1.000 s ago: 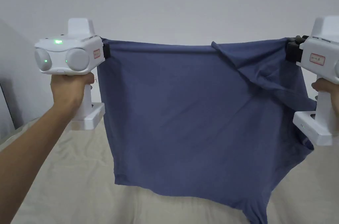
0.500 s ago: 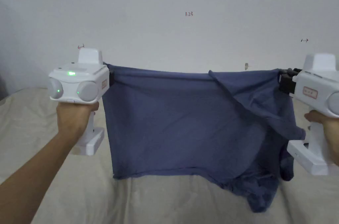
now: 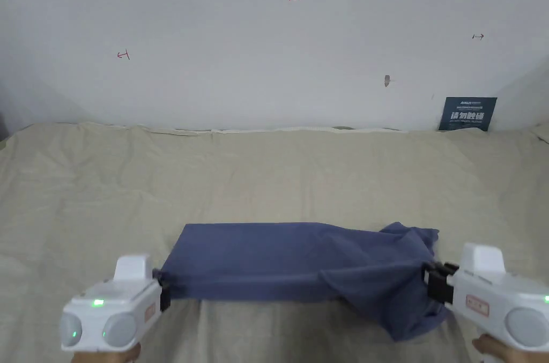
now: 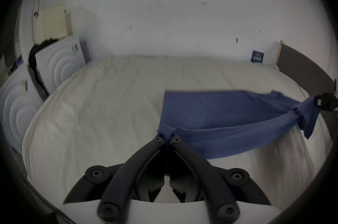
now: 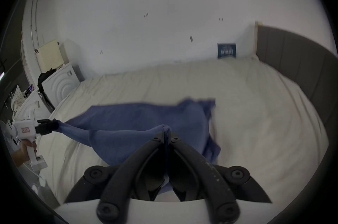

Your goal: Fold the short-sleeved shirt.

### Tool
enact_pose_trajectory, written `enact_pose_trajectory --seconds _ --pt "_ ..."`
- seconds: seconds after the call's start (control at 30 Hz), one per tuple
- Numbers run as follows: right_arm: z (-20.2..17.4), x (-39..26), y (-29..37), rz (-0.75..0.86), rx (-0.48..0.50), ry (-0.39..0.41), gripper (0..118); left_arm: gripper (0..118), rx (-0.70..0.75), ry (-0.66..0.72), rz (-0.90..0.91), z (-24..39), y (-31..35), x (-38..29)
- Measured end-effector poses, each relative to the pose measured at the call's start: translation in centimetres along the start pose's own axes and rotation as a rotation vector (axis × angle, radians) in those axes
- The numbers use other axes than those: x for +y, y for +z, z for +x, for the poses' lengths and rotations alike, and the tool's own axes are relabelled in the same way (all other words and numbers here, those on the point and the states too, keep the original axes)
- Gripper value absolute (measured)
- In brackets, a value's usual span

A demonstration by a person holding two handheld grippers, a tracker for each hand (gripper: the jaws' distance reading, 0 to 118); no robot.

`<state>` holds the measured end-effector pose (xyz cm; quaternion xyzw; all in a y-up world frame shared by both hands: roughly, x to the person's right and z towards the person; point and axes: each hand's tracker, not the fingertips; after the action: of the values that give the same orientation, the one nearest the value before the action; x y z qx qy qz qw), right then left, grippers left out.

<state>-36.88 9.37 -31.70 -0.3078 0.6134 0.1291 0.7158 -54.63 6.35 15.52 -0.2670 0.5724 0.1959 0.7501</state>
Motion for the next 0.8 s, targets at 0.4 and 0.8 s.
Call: enact_pose_trajectory --seconds 0.4,0.8 --pt "0.4 -15.2 10.1 -0.109 0.032 -0.146 5 3 -0.008 0.045 -0.115 -0.9 12.1 -13.1" --pt "-0.7 -23.8 13.2 -0.284 -0.112 -0.163 5 3 0.014 0.006 -0.264 -2.1 13.9 -20.8"
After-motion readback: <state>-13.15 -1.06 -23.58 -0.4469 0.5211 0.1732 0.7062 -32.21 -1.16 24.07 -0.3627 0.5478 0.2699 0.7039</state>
